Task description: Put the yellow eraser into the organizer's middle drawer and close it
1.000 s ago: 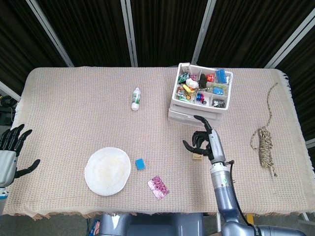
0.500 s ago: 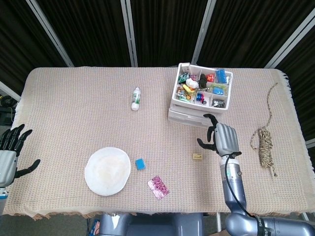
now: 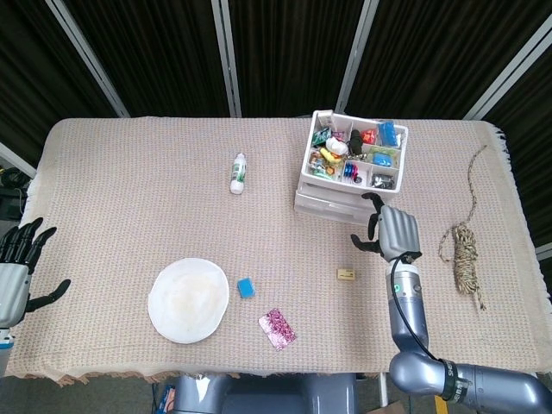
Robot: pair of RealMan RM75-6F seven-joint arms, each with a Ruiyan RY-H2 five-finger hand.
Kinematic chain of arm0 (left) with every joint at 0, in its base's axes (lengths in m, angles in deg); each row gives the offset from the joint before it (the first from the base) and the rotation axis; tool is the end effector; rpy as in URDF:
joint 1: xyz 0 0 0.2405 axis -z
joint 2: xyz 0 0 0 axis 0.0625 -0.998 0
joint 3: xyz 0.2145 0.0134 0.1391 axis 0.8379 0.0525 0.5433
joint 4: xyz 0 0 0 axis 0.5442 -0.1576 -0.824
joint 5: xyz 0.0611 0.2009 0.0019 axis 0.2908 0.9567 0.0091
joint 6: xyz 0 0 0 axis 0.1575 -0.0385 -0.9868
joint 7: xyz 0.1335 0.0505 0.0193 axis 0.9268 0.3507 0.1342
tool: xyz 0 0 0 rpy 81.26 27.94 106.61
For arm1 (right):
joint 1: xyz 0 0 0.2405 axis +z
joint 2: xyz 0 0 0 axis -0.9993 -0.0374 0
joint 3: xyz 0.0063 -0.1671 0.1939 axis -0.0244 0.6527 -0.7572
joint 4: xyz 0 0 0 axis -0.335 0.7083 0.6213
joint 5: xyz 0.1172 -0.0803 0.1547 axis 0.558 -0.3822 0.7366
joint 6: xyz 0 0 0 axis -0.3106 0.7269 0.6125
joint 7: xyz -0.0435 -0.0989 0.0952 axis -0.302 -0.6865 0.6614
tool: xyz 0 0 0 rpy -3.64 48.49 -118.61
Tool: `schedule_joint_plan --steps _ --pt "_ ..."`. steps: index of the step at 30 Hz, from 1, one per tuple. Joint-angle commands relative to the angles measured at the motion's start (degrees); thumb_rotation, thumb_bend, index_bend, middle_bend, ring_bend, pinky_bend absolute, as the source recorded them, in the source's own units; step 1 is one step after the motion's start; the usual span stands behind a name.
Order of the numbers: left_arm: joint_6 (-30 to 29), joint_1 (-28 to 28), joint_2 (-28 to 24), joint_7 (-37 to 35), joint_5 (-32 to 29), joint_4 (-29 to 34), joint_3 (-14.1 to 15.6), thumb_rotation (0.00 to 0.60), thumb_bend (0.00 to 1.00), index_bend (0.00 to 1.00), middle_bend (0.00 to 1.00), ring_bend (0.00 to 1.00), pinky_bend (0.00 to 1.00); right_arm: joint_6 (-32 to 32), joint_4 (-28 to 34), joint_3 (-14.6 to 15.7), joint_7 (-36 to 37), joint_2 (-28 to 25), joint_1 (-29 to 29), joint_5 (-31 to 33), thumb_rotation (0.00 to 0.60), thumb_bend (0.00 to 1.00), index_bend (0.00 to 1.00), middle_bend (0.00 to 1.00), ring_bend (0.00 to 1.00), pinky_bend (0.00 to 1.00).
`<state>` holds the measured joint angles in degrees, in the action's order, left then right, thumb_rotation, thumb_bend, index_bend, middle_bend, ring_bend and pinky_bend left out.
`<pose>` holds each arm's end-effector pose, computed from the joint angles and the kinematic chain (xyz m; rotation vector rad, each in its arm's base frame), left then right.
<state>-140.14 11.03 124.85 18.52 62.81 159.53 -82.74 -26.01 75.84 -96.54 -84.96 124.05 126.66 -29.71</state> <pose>-0.3071 0.1991 0.1531 -1.3877 -0.8548 -1.0310 -0.1307 -0.3308 0.0683 1.2120 -1.3002 0.9613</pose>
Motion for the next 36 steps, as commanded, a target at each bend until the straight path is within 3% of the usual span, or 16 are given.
schedule_joint_plan --steps 1,11,21,36 --pt "0.01 0.0 -0.02 -0.01 0.01 0.01 0.01 0.6 0.25 0.11 0.0 0.0 0.0 0.53 -0.99 0.02 -0.2 0.28 0.39 0.97 0.6 0.16 0.28 0.74 0.74 0.67" --pt "0.13 0.04 -0.06 0.0 -0.08 0.11 0.0 0.6 0.25 0.12 0.0 0.0 0.0 0.8 -3.16 0.36 0.5 1.4 0.92 1.05 0.6 0.16 0.36 0.74 0.74 0.67" --pt "0.1 0.03 -0.09 -0.07 -0.02 0.06 0.04 0.6 0.25 0.12 0.0 0.0 0.0 -1.07 -1.3 1.45 0.5 1.32 0.36 -0.86 0.6 0.16 0.38 0.74 0.74 0.67" --pt "0.03 -0.02 0.0 0.21 -0.15 0.14 -0.02 0.6 0.25 0.12 0.0 0.0 0.0 -3.56 3.47 6.14 1.61 1.08 -2.77 -5.76 0.6 0.16 0.39 0.74 0.74 0.67"
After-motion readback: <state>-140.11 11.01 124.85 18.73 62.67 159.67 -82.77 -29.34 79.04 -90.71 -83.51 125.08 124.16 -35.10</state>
